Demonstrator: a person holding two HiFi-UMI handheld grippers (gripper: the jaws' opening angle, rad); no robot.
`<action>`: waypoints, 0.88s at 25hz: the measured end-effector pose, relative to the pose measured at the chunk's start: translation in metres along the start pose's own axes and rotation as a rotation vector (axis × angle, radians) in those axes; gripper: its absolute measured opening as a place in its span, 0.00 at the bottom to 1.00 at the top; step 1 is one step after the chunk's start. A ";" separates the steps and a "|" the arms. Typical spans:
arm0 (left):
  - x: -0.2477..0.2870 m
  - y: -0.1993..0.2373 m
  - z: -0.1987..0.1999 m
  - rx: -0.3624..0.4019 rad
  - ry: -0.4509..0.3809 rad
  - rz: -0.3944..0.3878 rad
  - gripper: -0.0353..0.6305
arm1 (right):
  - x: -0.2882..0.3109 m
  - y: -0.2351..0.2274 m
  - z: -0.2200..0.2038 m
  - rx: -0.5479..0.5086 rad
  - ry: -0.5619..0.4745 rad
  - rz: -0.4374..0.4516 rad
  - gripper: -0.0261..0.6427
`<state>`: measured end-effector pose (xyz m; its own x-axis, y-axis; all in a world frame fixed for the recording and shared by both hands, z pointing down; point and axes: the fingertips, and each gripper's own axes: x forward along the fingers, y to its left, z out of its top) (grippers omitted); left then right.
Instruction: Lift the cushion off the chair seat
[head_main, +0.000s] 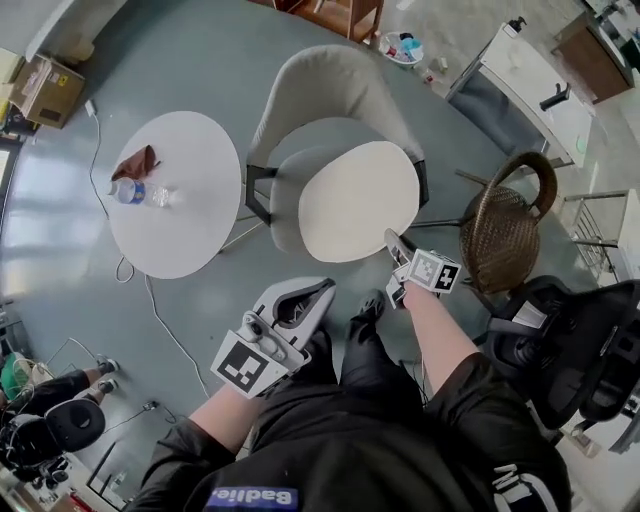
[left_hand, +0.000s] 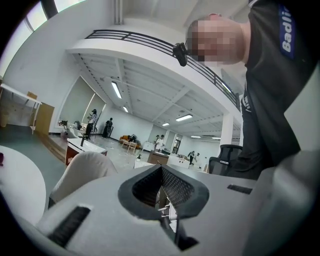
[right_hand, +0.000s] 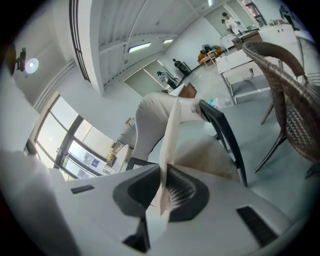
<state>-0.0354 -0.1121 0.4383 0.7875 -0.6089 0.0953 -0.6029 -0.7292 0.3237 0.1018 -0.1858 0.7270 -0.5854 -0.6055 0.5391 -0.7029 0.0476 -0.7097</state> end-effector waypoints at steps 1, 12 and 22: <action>-0.004 -0.005 0.007 0.001 -0.004 0.000 0.07 | -0.008 0.010 0.001 -0.015 0.013 0.002 0.11; -0.042 -0.046 0.065 0.036 -0.054 -0.010 0.07 | -0.101 0.120 0.007 -0.294 0.140 0.052 0.10; -0.041 -0.066 0.090 0.045 -0.089 -0.047 0.07 | -0.177 0.224 0.035 -0.411 0.051 0.204 0.10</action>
<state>-0.0391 -0.0673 0.3286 0.8017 -0.5978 -0.0034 -0.5726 -0.7695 0.2828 0.0623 -0.0961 0.4567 -0.7401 -0.5119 0.4361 -0.6673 0.4788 -0.5705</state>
